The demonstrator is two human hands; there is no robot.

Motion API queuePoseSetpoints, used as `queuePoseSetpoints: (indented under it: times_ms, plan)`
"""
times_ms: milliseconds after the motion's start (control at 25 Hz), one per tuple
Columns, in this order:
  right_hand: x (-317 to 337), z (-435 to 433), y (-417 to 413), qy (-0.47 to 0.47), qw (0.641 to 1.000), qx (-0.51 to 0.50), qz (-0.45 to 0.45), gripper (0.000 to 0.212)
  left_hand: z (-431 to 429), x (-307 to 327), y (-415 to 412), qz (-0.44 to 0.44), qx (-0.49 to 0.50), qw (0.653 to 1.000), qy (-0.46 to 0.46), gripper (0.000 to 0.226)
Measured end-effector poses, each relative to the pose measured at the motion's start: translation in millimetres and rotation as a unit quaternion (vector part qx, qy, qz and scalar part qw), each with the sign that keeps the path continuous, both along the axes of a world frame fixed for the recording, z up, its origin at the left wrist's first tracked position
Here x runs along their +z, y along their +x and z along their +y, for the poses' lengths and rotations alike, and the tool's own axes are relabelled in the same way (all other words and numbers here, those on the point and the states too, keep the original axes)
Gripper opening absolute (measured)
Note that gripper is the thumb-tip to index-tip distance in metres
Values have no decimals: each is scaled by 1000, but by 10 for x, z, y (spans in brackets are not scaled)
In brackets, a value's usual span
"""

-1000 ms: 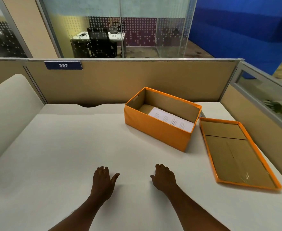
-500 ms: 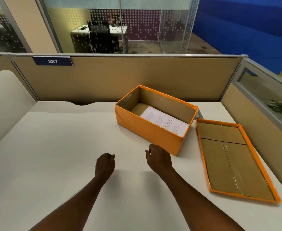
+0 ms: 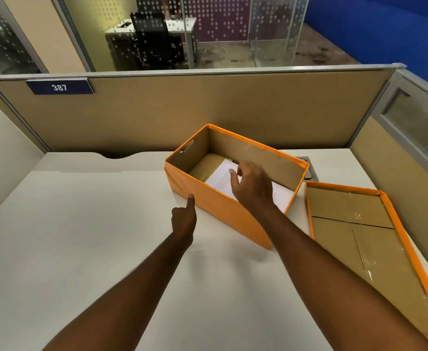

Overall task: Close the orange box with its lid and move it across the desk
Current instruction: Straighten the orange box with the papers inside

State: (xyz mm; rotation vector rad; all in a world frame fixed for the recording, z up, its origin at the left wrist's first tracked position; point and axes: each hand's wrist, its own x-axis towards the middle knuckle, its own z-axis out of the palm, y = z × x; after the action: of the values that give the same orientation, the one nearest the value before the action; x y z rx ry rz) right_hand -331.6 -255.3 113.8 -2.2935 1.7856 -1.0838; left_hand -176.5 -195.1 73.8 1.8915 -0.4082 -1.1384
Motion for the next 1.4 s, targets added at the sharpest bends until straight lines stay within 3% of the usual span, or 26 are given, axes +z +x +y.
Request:
queuePoseSetpoints:
  times_ms: [120,280,520,680,840,1040,1400]
  plan:
    - [-56,-494,-188,46,996,-44,57,26,-226,66,-189,85,34,995,43,85]
    - [-184,-1024,-475,110,984,-91,107,50,-436,20,-357,141,32,988,45,98]
    - [-407,-1608,-791,174,966,-132,137,72,-614,-248,-532,91,-38,994,38,99]
    - [-507,-1737,-933,243,946,-138,162,50,-628,-379,-595,82,-68,994,13,93]
    - [-489,-1719,-950,246,947,-114,173,27,-639,-377,-588,79,-69,994,1,76]
    - [-353,-1438,-902,277,940,-140,139,23,-461,-296,-463,35,-81,996,-34,46]
    - [8,-176,-634,317,933,-172,-1,26,349,153,38,-31,-67,991,-111,55]
